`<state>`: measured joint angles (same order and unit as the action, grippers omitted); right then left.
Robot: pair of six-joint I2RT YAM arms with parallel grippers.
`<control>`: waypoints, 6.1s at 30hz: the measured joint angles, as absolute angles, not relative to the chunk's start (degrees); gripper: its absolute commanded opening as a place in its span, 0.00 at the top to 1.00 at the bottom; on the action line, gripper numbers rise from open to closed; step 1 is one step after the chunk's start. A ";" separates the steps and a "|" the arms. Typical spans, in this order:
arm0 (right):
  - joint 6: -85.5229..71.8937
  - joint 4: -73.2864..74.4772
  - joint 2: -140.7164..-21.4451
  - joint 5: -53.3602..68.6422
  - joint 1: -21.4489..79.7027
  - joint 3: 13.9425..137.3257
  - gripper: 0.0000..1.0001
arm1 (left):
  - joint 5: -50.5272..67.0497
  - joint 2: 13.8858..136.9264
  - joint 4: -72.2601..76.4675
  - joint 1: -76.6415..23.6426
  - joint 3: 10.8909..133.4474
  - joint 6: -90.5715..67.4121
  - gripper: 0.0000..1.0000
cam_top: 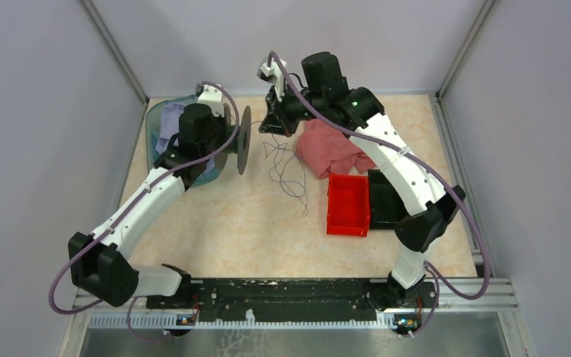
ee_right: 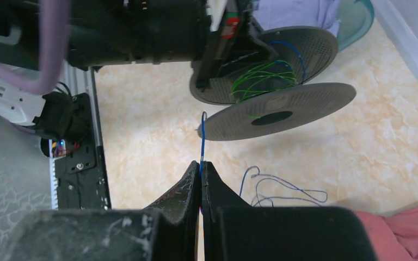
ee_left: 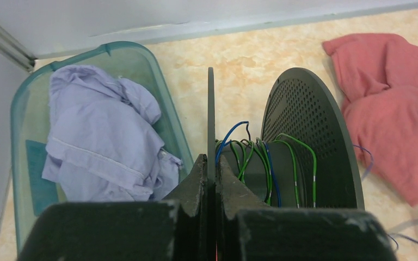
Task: Wrap the cables
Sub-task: Wrap the cable around the cable reel.
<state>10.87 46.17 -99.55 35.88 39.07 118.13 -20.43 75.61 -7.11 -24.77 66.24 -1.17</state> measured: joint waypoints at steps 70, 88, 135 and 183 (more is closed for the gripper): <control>7.38 27.27 -105.38 27.73 25.21 88.03 1.00 | 8.51 71.42 -18.70 -22.79 71.42 -5.80 1.00; 4.25 15.81 -103.09 43.18 25.28 77.19 1.00 | 11.38 71.57 -19.79 -15.44 72.84 -21.19 1.00; 2.52 8.12 -94.24 51.96 22.26 73.82 0.40 | 20.43 72.73 -23.05 -11.77 98.98 -24.23 1.00; -18.00 -30.87 -100.36 43.03 28.75 51.83 0.46 | 26.52 75.70 -22.94 -11.07 104.01 -30.48 1.00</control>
